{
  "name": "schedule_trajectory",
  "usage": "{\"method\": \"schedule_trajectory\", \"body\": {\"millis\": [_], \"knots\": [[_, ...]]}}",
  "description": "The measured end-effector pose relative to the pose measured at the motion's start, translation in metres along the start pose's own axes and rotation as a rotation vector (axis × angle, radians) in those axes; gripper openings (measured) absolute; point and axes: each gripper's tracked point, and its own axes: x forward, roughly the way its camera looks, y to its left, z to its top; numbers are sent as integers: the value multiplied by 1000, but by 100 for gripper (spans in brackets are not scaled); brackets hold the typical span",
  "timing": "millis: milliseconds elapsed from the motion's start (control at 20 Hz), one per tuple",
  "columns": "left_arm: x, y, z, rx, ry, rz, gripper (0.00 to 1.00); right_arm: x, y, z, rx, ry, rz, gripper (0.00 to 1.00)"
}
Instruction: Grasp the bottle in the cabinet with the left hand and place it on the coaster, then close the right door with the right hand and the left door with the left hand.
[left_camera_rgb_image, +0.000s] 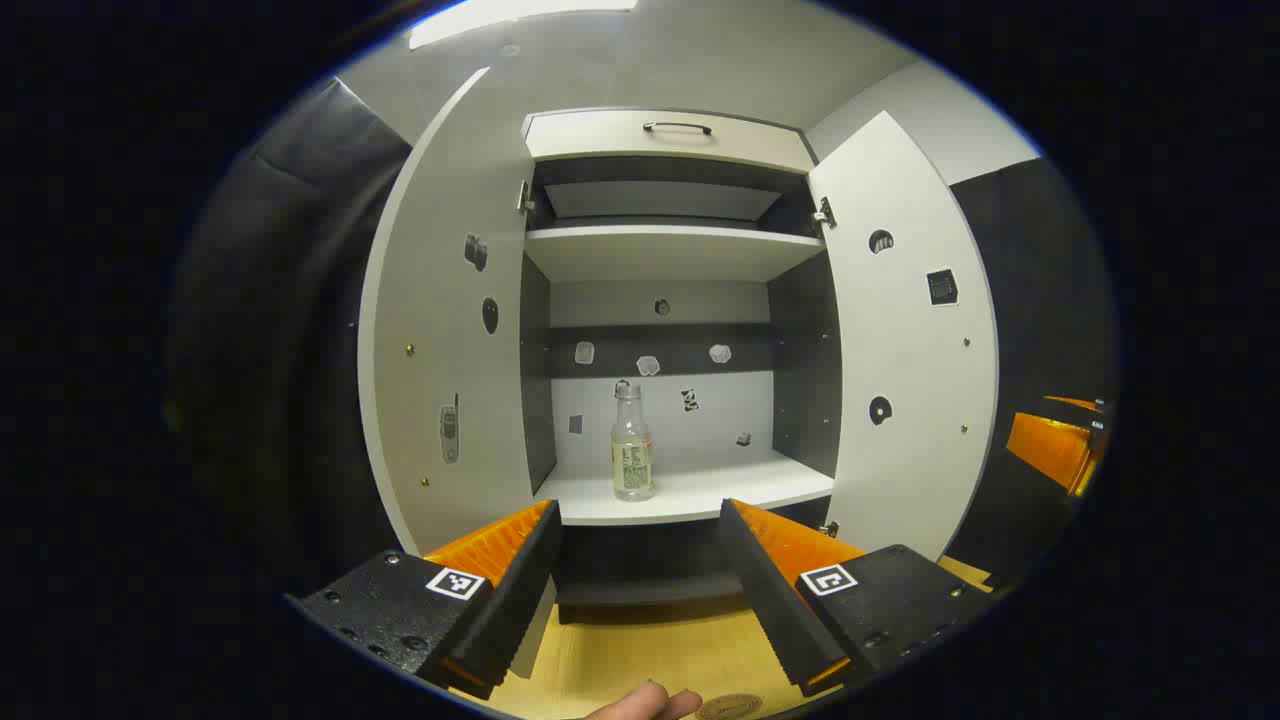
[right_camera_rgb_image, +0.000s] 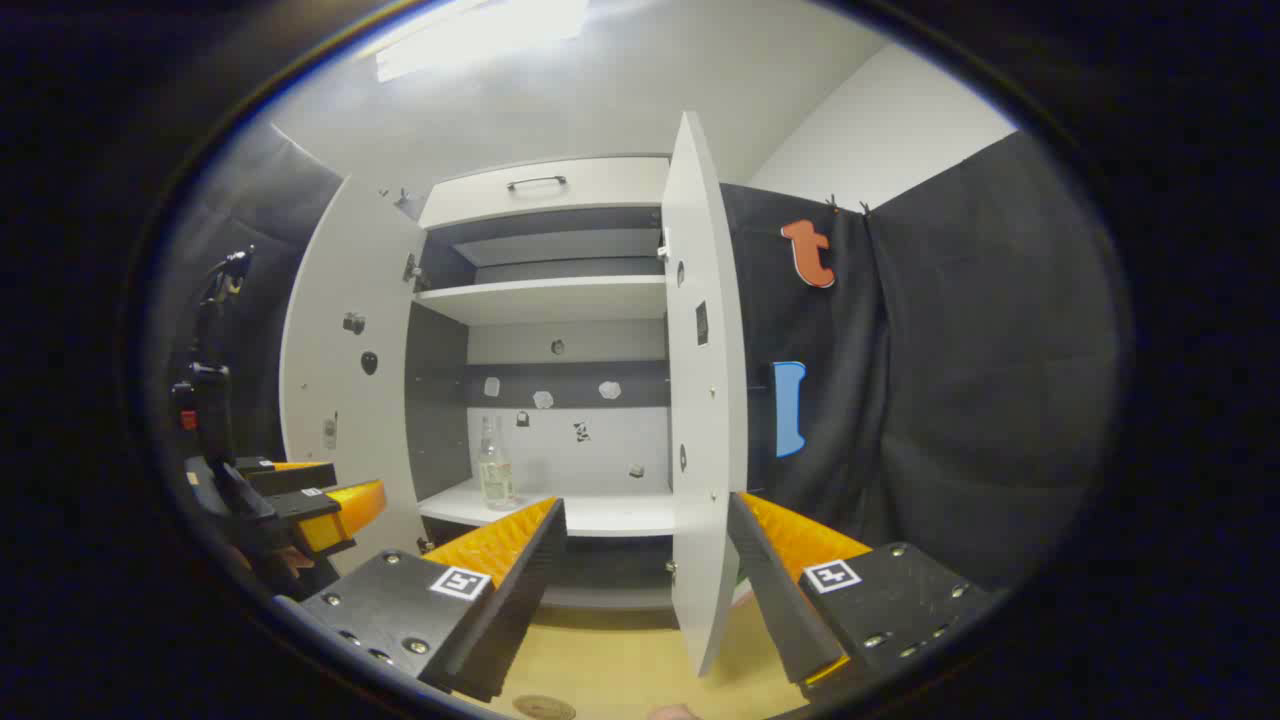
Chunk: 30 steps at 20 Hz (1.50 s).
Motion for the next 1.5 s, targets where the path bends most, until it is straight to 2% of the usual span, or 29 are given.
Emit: {"method": "schedule_trajectory", "body": {"millis": [50, 100, 450, 500, 550, 600, 650, 700, 750, 800, 850, 1100, 1150, 1200, 1250, 1300, 1350, 1500], "knots": [[0, -4, -1, -13, 6, -10, 99, -1, -3, 1, 0, 2, -10, 94], [2, -8, 0, -22, 7, -15, 99, -2, -7, 4, -2, 3, -18, 98], [2, -30, 5, -27, 3, -65, 99, -5, -32, 8, -73, 21, -92, 98], [2, -32, 6, -28, 7, -68, 99, -6, -30, 9, -62, 20, -91, 98], [2, -31, 5, -27, 8, -68, 99, -7, -29, 7, -53, 19, -90, 94], [2, -31, 7, -27, 8, -67, 99, -7, -27, 8, -48, 17, -88, 98], [1, -31, 8, -30, 7, -66, 99, -8, -24, 9, -44, 14, -84, 94], [1, -31, 9, -30, 12, -65, 99, -7, -21, 9, -40, 16, -76, 98], [0, -29, 8, -31, 16, -61, 99, -7, -18, 7, -34, 19, -70, 98], [0, -26, 9, -31, 16, -57, 99, -6, -15, 6, -30, 22, -67, 94], [-1, -24, 8, -30, 16, -56, 99, -4, -12, 7, -25, 17, -62, 98], [3, -9, 4, -12, 25, -40, 99, 14, 11, 2, -3, 17, -22, 98], [6, -3, 3, -17, 30, -30, 99, 17, 15, 1, -7, 14, -19, 98], [10, 2, 2, -24, 32, -26, 99, 22, 17, 1, -10, 13, -19, 94], [15, 5, 0, -29, 36, -26, 99, 26, 20, 0, -9, 14, -15, 94], [23, 7, -1, -30, 41, -28, 99, 30, 24, -2, -7, 16, -11, 98], [30, 10, -3, -28, 44, -30, 99, 33, 27, -3, -7, 16, -9, 94], [59, 11, -5, -12, 47, -51, 99, 47, 25, -3, -5, 22, -22, 94]]}}
